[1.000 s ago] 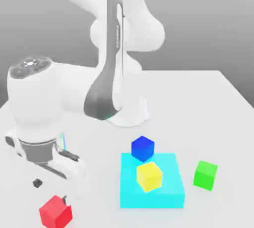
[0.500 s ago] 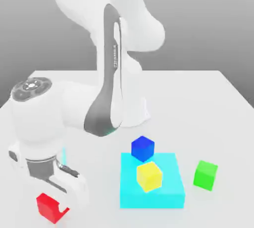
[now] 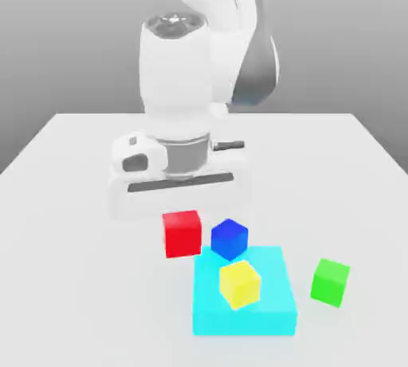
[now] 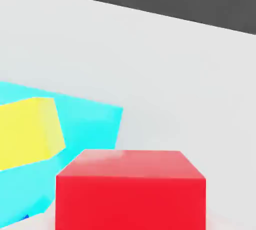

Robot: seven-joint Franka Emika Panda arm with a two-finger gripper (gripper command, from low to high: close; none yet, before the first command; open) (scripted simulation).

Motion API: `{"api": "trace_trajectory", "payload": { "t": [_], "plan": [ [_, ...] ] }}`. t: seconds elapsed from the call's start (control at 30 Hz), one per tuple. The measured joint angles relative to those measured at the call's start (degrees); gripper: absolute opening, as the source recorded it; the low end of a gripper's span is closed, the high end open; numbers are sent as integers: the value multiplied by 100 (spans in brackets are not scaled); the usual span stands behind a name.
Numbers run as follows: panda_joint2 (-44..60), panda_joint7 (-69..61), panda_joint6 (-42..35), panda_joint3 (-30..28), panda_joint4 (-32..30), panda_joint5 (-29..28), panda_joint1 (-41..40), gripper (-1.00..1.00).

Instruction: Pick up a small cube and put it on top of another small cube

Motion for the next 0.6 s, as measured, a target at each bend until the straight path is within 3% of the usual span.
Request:
{"api": "trace_trajectory", "payload": {
  "t": [0.27, 0.47, 0.5, 0.6],
  "plan": [
    [-1500, -1736, -375, 43, -1122, -49, 869, -100],
    [-520, -1877, 852, 48, -1366, -54, 941, -100],
    [-318, -1877, 1083, 48, -1395, -58, 939, 100],
    [-318, -1877, 1083, 48, -1395, -58, 939, 100]
  ]
}}
